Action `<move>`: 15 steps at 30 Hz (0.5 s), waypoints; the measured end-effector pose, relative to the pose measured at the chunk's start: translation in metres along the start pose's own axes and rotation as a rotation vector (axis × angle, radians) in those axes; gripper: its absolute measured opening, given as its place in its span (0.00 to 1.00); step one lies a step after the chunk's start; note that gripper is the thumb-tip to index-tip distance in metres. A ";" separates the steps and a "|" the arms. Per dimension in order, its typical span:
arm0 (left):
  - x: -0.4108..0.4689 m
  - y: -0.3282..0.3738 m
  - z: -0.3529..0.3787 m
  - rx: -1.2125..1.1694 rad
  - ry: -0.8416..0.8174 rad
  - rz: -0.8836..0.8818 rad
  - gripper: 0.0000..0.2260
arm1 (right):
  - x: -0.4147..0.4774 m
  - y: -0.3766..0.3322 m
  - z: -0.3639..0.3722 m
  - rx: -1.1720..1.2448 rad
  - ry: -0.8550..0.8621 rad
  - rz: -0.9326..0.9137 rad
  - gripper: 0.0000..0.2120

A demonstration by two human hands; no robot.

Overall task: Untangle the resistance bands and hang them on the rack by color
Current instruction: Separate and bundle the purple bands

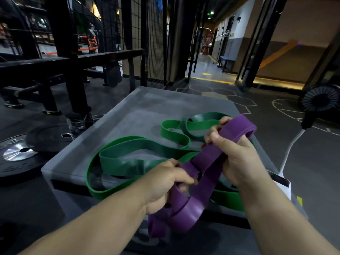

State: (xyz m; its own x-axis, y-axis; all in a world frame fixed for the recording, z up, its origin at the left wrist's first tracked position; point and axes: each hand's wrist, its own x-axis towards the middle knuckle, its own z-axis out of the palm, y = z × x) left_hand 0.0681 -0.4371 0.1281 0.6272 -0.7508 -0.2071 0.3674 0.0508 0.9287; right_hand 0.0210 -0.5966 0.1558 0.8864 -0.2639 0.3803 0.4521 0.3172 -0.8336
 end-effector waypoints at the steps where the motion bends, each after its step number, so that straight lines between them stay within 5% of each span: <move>1: -0.001 0.001 -0.001 -0.004 -0.019 -0.015 0.11 | 0.000 0.001 0.001 -0.029 -0.012 0.011 0.14; 6: -0.001 0.004 -0.007 0.190 0.142 -0.081 0.10 | -0.002 0.002 -0.001 -0.136 -0.021 0.069 0.19; 10: 0.001 0.003 -0.011 0.170 0.186 -0.042 0.07 | -0.003 0.003 -0.002 -0.206 -0.008 0.131 0.37; 15: 0.002 0.002 -0.005 0.137 0.252 0.120 0.10 | -0.006 0.013 0.002 -0.342 -0.004 0.154 0.28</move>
State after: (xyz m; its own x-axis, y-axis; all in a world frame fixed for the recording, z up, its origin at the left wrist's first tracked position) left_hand 0.0736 -0.4356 0.1282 0.8174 -0.5570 -0.1470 0.1951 0.0277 0.9804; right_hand 0.0218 -0.5889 0.1436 0.9422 -0.2327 0.2411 0.2547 0.0300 -0.9665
